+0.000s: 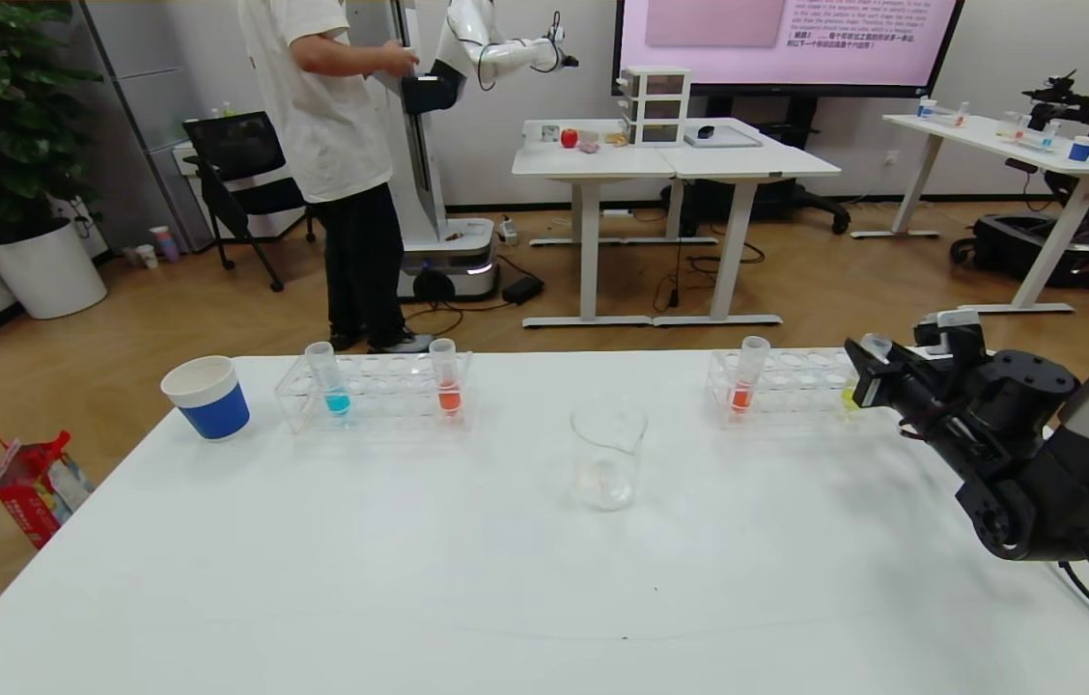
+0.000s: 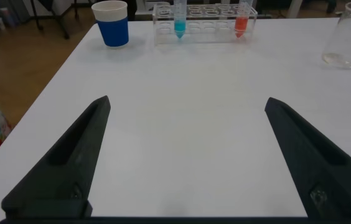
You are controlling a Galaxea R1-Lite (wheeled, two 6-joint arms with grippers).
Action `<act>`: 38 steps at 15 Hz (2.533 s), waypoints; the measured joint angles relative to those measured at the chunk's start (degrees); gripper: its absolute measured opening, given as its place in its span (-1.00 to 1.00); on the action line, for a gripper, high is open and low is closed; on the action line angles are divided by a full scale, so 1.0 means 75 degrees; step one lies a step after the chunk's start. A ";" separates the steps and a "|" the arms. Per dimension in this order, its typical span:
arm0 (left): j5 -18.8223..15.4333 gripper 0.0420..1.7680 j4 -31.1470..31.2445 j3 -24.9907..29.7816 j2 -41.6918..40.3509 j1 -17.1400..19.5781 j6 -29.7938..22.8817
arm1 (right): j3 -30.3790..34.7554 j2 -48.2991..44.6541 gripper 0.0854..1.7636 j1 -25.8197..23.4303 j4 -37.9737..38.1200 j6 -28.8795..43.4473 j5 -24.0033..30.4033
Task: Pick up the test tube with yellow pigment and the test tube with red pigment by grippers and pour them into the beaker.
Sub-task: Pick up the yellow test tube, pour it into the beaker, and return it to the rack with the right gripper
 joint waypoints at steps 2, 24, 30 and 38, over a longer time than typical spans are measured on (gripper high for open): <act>0.0000 0.96 0.0000 0.0000 0.0000 0.0000 0.0000 | 0.0015 -0.0018 -0.51 -0.0011 0.0003 -0.0008 -0.0020; 0.0000 0.96 0.0000 0.0000 0.0000 0.0000 0.0000 | -0.1569 -0.2422 -0.51 0.2321 0.2303 -0.1014 0.0345; 0.0000 0.96 0.0002 0.0000 0.0000 0.0000 0.0000 | -0.1682 -0.1768 -0.51 0.3475 0.1417 -0.3360 0.1484; 0.0000 0.96 0.0000 0.0000 0.0000 0.0000 -0.0003 | -0.1528 -0.1177 -0.51 0.3688 0.0965 -0.5801 0.3430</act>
